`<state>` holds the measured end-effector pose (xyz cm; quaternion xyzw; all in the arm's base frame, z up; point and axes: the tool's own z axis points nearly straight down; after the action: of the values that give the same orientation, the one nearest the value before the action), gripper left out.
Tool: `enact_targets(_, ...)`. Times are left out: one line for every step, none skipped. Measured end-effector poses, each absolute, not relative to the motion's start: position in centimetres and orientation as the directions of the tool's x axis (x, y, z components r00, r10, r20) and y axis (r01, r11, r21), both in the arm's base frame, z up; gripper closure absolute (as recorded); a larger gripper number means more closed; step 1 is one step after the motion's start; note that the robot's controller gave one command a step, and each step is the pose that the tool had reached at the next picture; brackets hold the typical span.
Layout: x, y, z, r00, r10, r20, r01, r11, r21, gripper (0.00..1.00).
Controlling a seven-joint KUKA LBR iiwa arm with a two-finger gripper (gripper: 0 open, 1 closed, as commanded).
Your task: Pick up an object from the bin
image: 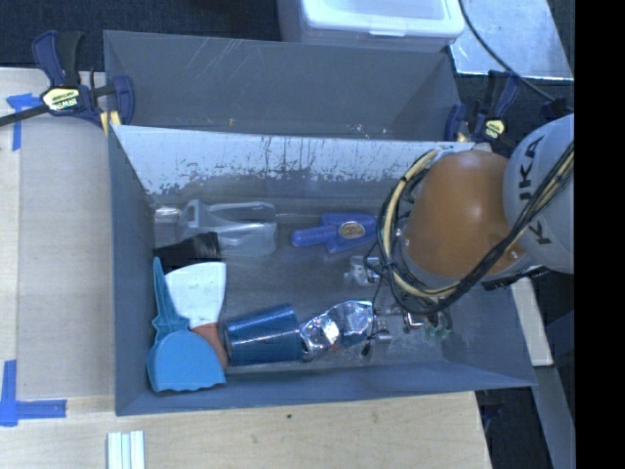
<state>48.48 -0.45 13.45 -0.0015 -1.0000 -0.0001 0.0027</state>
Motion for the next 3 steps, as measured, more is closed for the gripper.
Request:
enact_targets(48.7, -0.5, 13.8, -1.0, 0.003, -0.002, 0.003, 1.0, 0.0, 0.0)
enact_targets(51.2, 1.1, 6.8, -0.959, -0.284, 0.0, -0.284, 0.959, 0.001, 0.0)
enact_targets(51.2, 2.0, 13.2, -0.988, -0.155, -0.006, -0.155, 0.988, -0.001, 0.0)
